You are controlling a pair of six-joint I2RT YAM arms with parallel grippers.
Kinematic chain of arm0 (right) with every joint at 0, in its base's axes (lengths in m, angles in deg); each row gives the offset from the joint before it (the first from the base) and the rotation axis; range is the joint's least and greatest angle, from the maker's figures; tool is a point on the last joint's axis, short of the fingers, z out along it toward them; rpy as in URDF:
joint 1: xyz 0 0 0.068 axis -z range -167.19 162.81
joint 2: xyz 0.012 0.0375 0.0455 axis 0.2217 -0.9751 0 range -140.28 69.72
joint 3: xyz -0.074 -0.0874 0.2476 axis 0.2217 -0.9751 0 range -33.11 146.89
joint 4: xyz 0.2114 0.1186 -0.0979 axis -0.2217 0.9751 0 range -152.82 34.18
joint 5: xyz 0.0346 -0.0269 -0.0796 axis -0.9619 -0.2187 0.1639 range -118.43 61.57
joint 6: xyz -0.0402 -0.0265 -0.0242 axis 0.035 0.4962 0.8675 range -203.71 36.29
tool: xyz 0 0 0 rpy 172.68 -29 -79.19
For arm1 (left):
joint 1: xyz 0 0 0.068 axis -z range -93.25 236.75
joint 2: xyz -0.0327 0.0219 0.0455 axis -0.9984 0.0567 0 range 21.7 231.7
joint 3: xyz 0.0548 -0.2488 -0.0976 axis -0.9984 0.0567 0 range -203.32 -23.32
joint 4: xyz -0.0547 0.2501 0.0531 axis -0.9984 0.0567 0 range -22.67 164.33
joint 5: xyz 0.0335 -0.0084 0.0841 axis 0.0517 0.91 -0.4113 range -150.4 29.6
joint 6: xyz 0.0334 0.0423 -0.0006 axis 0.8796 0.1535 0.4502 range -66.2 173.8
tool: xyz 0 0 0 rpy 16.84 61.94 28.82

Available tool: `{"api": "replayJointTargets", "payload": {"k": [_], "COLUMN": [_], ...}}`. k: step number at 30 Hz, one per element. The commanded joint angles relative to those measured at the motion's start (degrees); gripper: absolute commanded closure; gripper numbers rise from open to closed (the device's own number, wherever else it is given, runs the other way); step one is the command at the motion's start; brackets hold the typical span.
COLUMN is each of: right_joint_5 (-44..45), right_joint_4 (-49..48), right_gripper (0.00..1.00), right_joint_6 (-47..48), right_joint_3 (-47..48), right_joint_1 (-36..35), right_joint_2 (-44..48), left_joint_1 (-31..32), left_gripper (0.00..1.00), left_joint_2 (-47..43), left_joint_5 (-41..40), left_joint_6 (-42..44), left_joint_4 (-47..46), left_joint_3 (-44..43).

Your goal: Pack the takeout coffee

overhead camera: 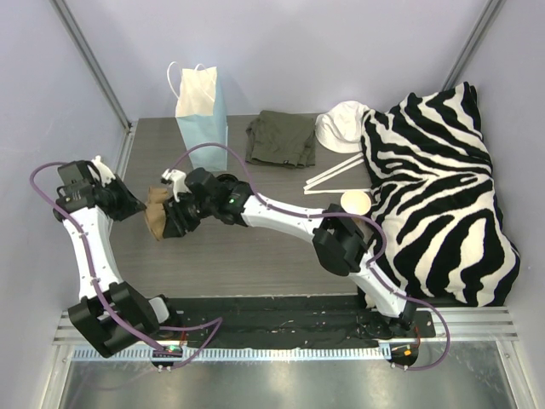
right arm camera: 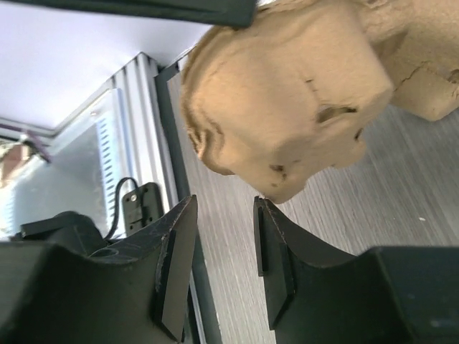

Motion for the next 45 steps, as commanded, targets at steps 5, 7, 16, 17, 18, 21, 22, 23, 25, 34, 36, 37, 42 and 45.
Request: {"api": "replayJointTargets", "payload": {"k": [5,7,16,17,18,21,22,23,25,34,36,37,42,45], "right_joint_5": [14.01,15.77,24.29,24.65,24.83,25.09,25.09,25.44,25.88,26.76,25.98,25.71,25.18,26.5], "right_joint_4": [5.99,6.69,8.72,8.81,8.81,8.63,8.46,8.46,8.28,8.89,8.98,9.33,9.6,9.6], "right_gripper": [0.51,0.48,0.54,0.54,0.54,0.54,0.53,0.53,0.53,0.53,0.52,0.51,0.5,0.51], "right_joint_6": [11.35,12.41,15.76,15.76,15.67,14.79,14.53,14.35,14.35,15.93,16.02,15.93,16.63,16.9], "right_joint_3": [5.42,6.12,8.59,8.68,9.02,9.55,9.64,9.73,10.08,10.43,10.35,10.35,10.35,10.35], "right_joint_1": [-3.78,-4.31,-6.07,-6.07,-6.07,-6.16,-6.16,-6.25,-6.51,-7.65,-7.65,-7.65,-7.74,-7.83], "right_joint_2": [5.78,5.96,5.35,5.26,5.17,4.82,4.73,4.56,4.47,4.38,4.55,4.73,4.99,4.38], "left_joint_1": [0.45,0.37,0.28,0.37,0.37,0.37,0.37,0.37,0.37,0.28,0.28,0.37,0.37,0.37], "left_gripper": [1.0,1.0,1.0,1.0,1.0,1.0,1.0,1.0,1.0,1.0,1.0,1.0,1.0,1.0], "left_joint_2": [-1.76,-1.41,-1.4,-1.4,-1.49,-1.58,-1.67,-1.67,-1.58,-0.97,-0.97,-0.97,-0.96,-1.32], "left_joint_5": [-2.67,-2.85,-1.88,-1.97,-2.23,-2.32,-2.32,-2.32,-2.58,-3.9,-4.17,-4.17,-3.29,-3.2], "left_joint_6": [-6.62,-7.67,-10.49,-10.92,-11.1,-12.24,-12.6,-13.21,-13.74,-15.24,-15.24,-15.24,-15.41,-15.67], "left_joint_4": [2.52,3.05,4.55,4.63,4.81,4.72,4.72,4.64,4.63,5.07,5.07,5.07,4.99,5.16], "left_joint_3": [-3.92,-4.09,-4.8,-4.71,-4.8,-4.62,-4.45,-4.36,-4.36,-4.97,-4.8,-4.8,-4.71,-4.62]}}
